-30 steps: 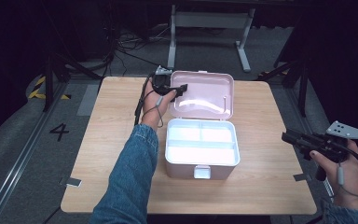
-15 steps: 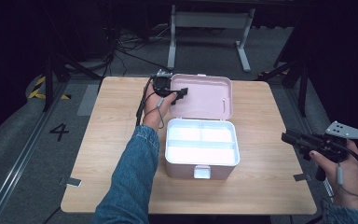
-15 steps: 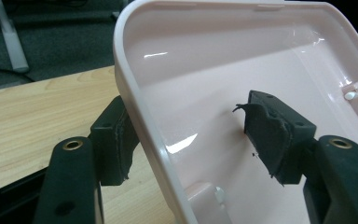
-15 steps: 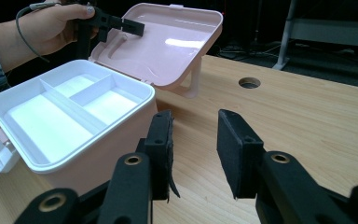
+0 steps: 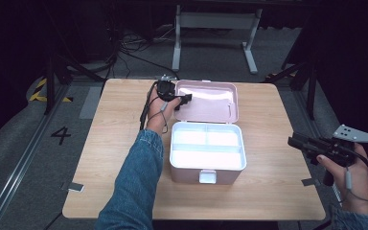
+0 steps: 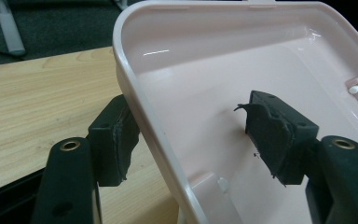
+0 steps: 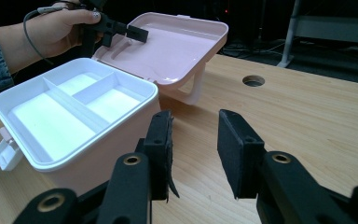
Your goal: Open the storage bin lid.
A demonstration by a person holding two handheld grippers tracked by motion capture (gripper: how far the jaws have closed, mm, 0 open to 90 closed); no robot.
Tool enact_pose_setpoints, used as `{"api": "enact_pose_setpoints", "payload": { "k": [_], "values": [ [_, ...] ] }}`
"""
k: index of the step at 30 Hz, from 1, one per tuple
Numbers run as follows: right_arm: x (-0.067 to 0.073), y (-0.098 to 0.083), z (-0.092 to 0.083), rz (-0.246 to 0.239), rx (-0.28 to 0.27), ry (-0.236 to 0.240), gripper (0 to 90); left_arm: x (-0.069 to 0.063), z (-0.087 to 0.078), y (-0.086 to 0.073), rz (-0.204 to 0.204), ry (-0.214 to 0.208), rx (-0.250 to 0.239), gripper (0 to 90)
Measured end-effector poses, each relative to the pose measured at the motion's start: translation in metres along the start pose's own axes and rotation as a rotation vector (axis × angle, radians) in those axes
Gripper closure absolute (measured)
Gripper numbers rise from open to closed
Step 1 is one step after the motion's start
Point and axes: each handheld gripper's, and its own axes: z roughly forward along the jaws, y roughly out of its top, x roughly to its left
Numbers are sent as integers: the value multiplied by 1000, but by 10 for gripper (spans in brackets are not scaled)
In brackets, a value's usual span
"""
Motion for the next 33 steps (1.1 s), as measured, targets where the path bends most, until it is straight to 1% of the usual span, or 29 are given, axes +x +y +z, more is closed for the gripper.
{"api": "enact_pose_setpoints", "payload": {
  "k": [2, 3, 4, 5, 7, 11, 12, 15, 17, 21, 25, 27, 28, 29, 30, 31, 32, 33],
  "values": [
    [0, 0, 1, -4, 1, 1, 663, 1, 1, -1, -4, 1, 12, 353],
    [-1, -1, 1, -1, 3, -1, 663, 2, 1, -1, 1, 1, 15, 351],
    [-1, -1, 1, -1, 4, 1, 663, 2, 2, -2, -8, -1, 15, 348],
    [0, -1, 1, 2, 4, 1, 663, 2, 3, -3, -8, -1, 25, 346],
    [0, -1, 1, 1, 3, 3, 663, 3, 5, -5, -22, -1, 41, 335],
    [1, 0, 1, 4, -3, 20, 662, 4, 7, -8, -32, 0, 72, 321],
    [1, 0, 2, 5, -3, 23, 662, 5, 7, -8, -35, 1, 74, 318],
    [1, 0, 2, 4, 3, 21, 661, 5, 8, -10, -38, 7, 95, 306],
    [0, -1, 2, 7, 3, 16, 661, 5, 8, -10, -50, 9, 110, 304],
    [-2, -2, 4, 13, 5, 17, 659, 4, 8, -11, -34, 22, 118, 273],
    [-2, -1, 9, 7, 7, 4, 651, 2, 6, -12, -15, 43, 92, 242],
    [-1, 0, 12, 4, 12, 10, 646, 2, 4, -11, -6, 46, 71, 236],
    [-1, 0, 14, 2, 13, 11, 644, 1, 3, -11, -4, 49, 58, 238],
    [-1, 0, 14, 2, 13, 11, 644, 1, 3, -11, -4, 49, 58, 242],
    [-1, 1, 16, -2, 13, 9, 638, 3, -1, -9, 0, 56, 40, 245],
    [-1, 1, 16, -2, 13, 9, 638, 3, -1, -9, 0, 56, 40, 246],
    [-1, 1, 17, 1, 14, 9, 634, 3, -3, -8, -3, 61, 20, 246],
    [-1, 1, 18, -4, 11, 9, 632, 4, -6, -7, -5, 66, 17, 246]
  ]
}}
